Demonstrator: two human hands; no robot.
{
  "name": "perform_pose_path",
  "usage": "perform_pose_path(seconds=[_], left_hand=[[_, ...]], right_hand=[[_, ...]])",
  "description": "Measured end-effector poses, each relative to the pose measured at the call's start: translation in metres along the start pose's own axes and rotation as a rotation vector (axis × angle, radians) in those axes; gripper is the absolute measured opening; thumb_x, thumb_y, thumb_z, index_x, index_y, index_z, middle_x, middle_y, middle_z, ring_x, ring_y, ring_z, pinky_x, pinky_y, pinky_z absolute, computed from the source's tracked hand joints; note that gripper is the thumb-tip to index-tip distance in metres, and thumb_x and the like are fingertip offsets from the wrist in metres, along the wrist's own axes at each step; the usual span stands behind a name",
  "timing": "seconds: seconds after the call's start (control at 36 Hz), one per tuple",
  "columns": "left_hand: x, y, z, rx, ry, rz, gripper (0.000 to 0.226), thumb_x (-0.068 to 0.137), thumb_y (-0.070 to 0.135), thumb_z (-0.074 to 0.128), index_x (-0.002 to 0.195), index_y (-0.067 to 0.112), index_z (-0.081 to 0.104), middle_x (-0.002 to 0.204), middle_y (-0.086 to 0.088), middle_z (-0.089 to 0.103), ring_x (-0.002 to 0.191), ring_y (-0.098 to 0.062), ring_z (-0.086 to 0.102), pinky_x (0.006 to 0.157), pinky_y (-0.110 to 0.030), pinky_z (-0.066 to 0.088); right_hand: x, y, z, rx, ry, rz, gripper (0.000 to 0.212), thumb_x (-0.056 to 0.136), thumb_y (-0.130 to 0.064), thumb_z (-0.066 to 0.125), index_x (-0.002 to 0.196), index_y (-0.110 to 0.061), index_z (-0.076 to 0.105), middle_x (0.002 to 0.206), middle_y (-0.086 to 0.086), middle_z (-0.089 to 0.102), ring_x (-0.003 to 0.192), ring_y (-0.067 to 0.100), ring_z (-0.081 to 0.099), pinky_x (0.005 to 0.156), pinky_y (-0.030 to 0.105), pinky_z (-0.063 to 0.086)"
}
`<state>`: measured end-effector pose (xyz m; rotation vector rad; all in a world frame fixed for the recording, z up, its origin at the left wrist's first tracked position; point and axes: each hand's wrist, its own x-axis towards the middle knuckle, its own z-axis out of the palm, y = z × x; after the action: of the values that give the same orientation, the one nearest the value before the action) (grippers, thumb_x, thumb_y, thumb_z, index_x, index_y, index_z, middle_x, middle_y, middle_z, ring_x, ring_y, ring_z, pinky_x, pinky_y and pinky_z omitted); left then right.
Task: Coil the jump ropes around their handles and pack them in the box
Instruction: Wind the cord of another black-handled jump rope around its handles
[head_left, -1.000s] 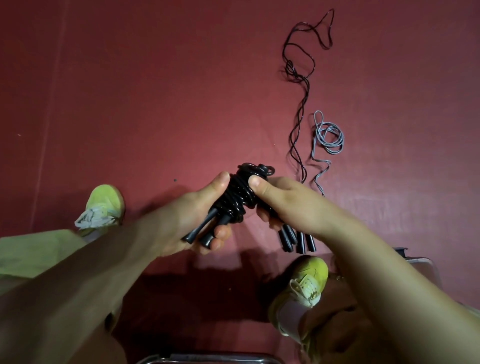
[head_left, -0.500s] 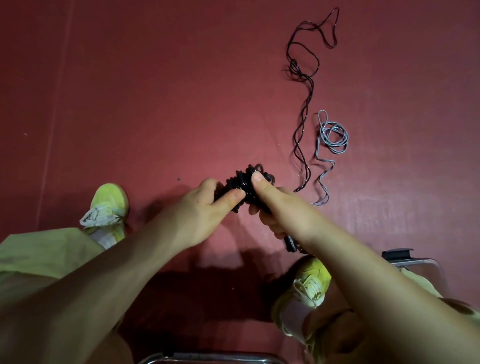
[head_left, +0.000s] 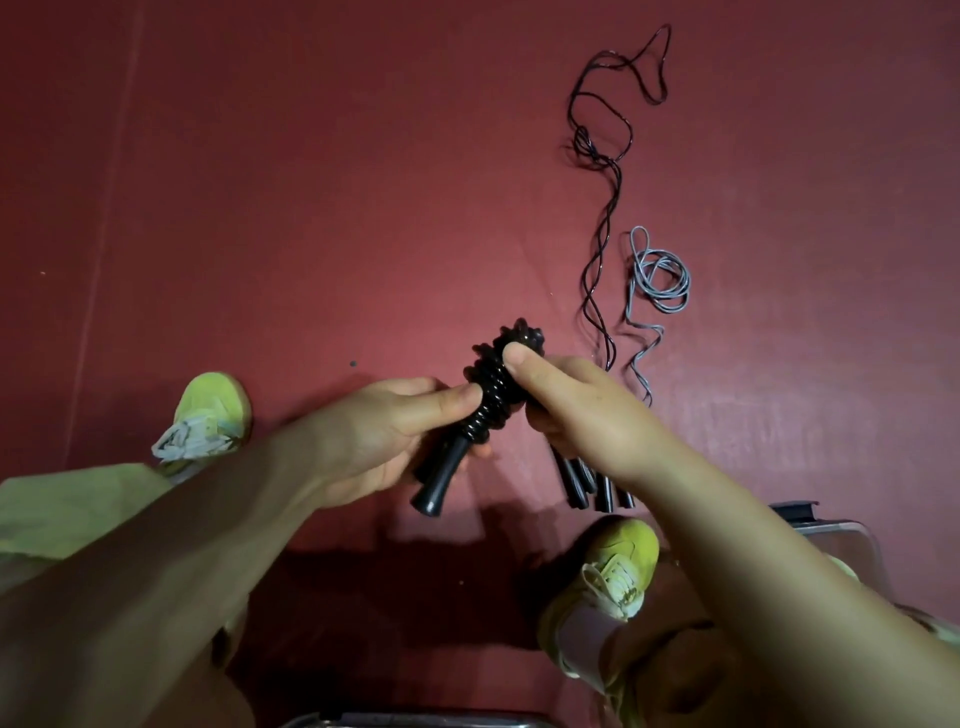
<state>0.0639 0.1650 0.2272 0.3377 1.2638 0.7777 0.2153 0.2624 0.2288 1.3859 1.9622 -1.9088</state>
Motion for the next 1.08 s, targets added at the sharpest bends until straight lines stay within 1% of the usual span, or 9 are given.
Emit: perform_pose_path(seconds=[0.11, 0.25, 0.33, 0.47, 0.64, 0.75, 0.86, 1.0, 1.08], left_hand=[[0.004, -0.004, -0.004, 0.107, 0.046, 0.020, 0.043, 0.063, 0.039, 0.065, 0.096, 0.012, 0.064, 0.077, -0.003, 0.071, 0.070, -0.011, 0.065, 0.074, -0.029, 0.046], [0.011, -0.007, -0.008, 0.302, 0.139, 0.076, 0.024, 0.071, 0.038, 0.071, 0.083, 0.017, 0.069, 0.070, 0.005, 0.070, 0.063, -0.004, 0.063, 0.064, -0.023, 0.046], [0.016, -0.009, -0.011, 0.366, 0.228, 0.135, 0.014, 0.084, 0.023, 0.068, 0.095, 0.014, 0.068, 0.077, 0.005, 0.072, 0.068, 0.000, 0.066, 0.070, -0.017, 0.051], [0.018, -0.014, -0.018, 0.482, 0.334, 0.167, 0.055, 0.050, 0.054, 0.075, 0.098, 0.030, 0.060, 0.085, 0.008, 0.072, 0.084, -0.011, 0.069, 0.090, -0.041, 0.052], [0.016, -0.016, -0.020, 0.606, 0.291, 0.193, 0.065, 0.040, 0.068, 0.067, 0.094, 0.035, 0.053, 0.092, 0.004, 0.066, 0.090, -0.020, 0.063, 0.088, -0.049, 0.049], [0.015, -0.017, -0.021, 0.570, 0.238, 0.169, 0.094, 0.039, 0.069, 0.069, 0.124, 0.035, 0.049, 0.117, 0.004, 0.063, 0.109, -0.012, 0.059, 0.100, -0.039, 0.045], [0.007, -0.012, -0.011, 0.393, 0.067, 0.114, 0.061, 0.055, 0.068, 0.060, 0.101, 0.028, 0.063, 0.086, 0.009, 0.070, 0.073, -0.012, 0.063, 0.071, -0.033, 0.047], [0.002, -0.006, -0.009, 0.039, -0.143, -0.124, 0.069, 0.080, 0.067, 0.035, 0.121, 0.015, 0.058, 0.113, -0.013, 0.065, 0.104, -0.029, 0.057, 0.091, -0.043, 0.042], [0.002, -0.007, -0.005, -0.107, -0.155, -0.107, 0.064, 0.077, 0.060, 0.035, 0.105, 0.010, 0.063, 0.086, -0.012, 0.071, 0.074, -0.026, 0.068, 0.067, -0.034, 0.055]], right_hand=[[-0.002, 0.001, -0.003, -0.075, -0.024, -0.008, 0.066, 0.077, -0.068, 0.039, 0.082, -0.007, 0.061, 0.045, -0.005, 0.043, 0.037, 0.010, 0.034, 0.041, 0.019, 0.030], [-0.001, 0.004, -0.001, -0.181, 0.032, 0.035, 0.060, 0.088, -0.063, 0.040, 0.072, -0.010, 0.063, 0.048, 0.003, 0.054, 0.037, 0.011, 0.045, 0.045, 0.019, 0.037], [0.000, 0.005, 0.003, -0.184, 0.066, 0.079, 0.061, 0.090, -0.063, 0.041, 0.060, -0.011, 0.055, 0.041, -0.001, 0.050, 0.039, 0.016, 0.045, 0.050, 0.024, 0.043], [0.000, 0.005, 0.013, -0.063, 0.031, 0.120, 0.052, 0.092, -0.058, 0.042, 0.061, -0.017, 0.036, 0.034, -0.008, 0.035, 0.034, 0.010, 0.036, 0.075, 0.051, 0.057], [-0.006, -0.004, 0.012, 0.043, -0.028, 0.137, 0.058, 0.091, -0.063, 0.035, 0.058, -0.015, 0.040, 0.037, -0.011, 0.030, 0.036, 0.009, 0.031, 0.064, 0.036, 0.050], [-0.003, -0.003, 0.012, 0.035, 0.001, 0.132, 0.055, 0.094, -0.058, 0.038, 0.063, -0.013, 0.045, 0.037, -0.011, 0.032, 0.036, 0.009, 0.031, 0.059, 0.032, 0.044], [0.001, -0.001, 0.009, 0.079, 0.053, 0.108, 0.044, 0.095, -0.048, 0.047, 0.062, -0.019, 0.044, 0.043, -0.011, 0.035, 0.038, 0.006, 0.033, 0.056, 0.029, 0.043], [-0.002, -0.003, 0.004, 0.115, -0.018, 0.066, 0.039, 0.095, -0.044, 0.050, 0.065, -0.019, 0.042, 0.045, -0.011, 0.032, 0.038, 0.005, 0.030, 0.060, 0.029, 0.040], [-0.005, -0.005, 0.004, 0.171, -0.105, 0.011, 0.037, 0.097, -0.041, 0.048, 0.076, -0.011, 0.046, 0.043, -0.012, 0.032, 0.036, 0.005, 0.026, 0.064, 0.037, 0.032]])
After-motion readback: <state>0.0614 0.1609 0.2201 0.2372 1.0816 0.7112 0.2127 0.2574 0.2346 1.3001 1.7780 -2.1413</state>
